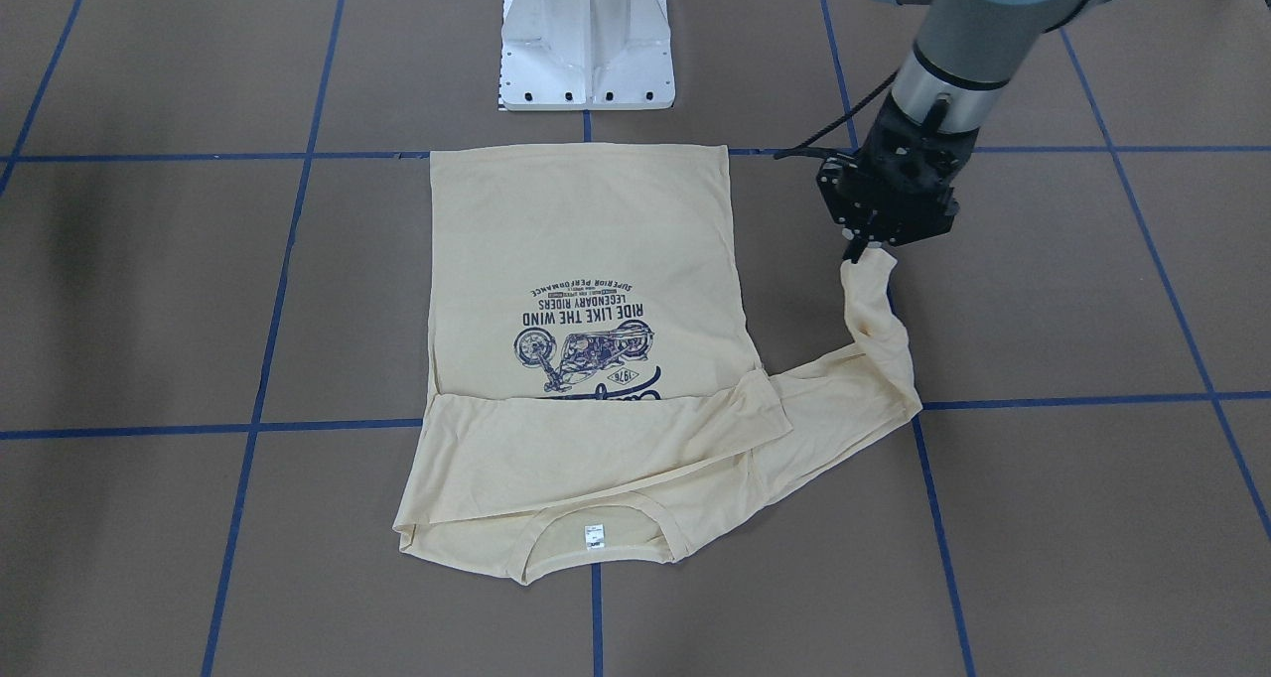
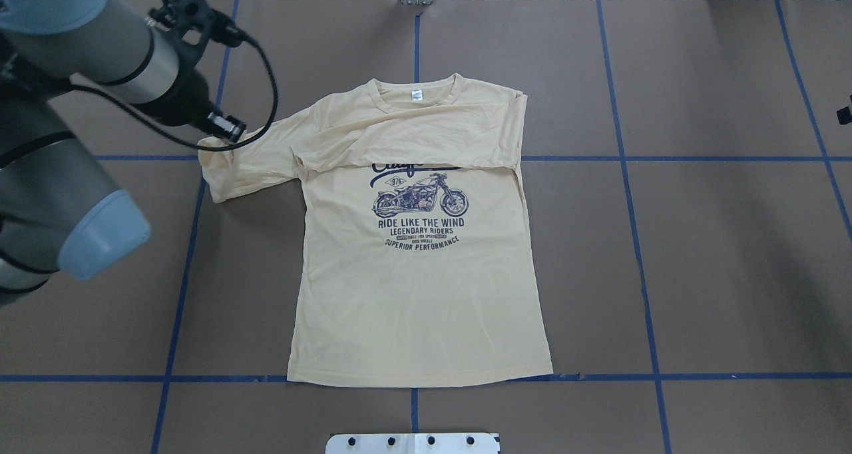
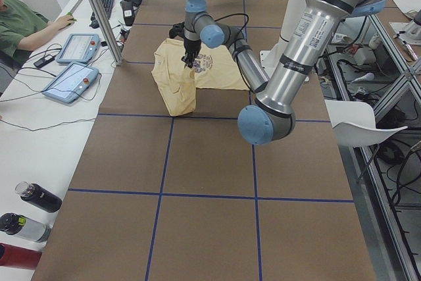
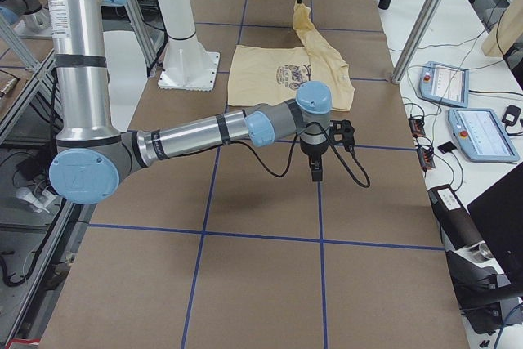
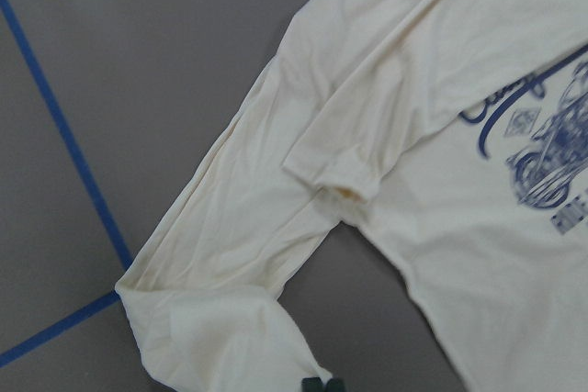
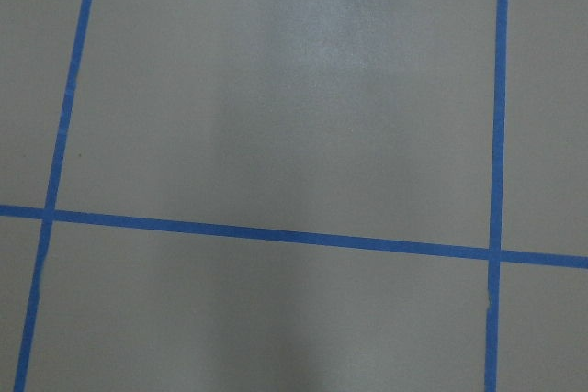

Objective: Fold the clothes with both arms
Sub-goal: 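Carry the sleeve with the left gripper across the shirt toward the collar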

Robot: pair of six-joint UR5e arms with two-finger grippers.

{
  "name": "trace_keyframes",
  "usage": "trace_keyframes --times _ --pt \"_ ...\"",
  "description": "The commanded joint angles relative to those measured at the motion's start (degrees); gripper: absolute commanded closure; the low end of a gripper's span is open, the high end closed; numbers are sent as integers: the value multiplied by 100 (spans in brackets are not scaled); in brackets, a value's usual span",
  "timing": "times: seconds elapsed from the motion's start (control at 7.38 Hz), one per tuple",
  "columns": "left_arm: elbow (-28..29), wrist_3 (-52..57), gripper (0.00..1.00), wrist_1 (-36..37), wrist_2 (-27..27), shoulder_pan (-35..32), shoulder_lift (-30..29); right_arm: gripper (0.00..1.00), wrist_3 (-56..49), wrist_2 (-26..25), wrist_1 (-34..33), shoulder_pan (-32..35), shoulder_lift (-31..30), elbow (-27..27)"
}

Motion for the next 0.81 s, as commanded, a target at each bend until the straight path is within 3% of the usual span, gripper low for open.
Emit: trace_keyframes --times 0.0,0.14,0.41,0.68 --pt "1189 -562 100 304 -112 57 -1558 0 1 -7 -3 0 -2 9" --pt "1525 -677 100 313 -113 65 -1947 0 10 -7 -3 0 -2 9" --pt "3103 -1325 100 260 -86 292 -3194 0 10 -7 -3 0 7 9" --pt "4378 -2517 100 -1050 -51 898 -3742 0 19 -7 6 0 7 18"
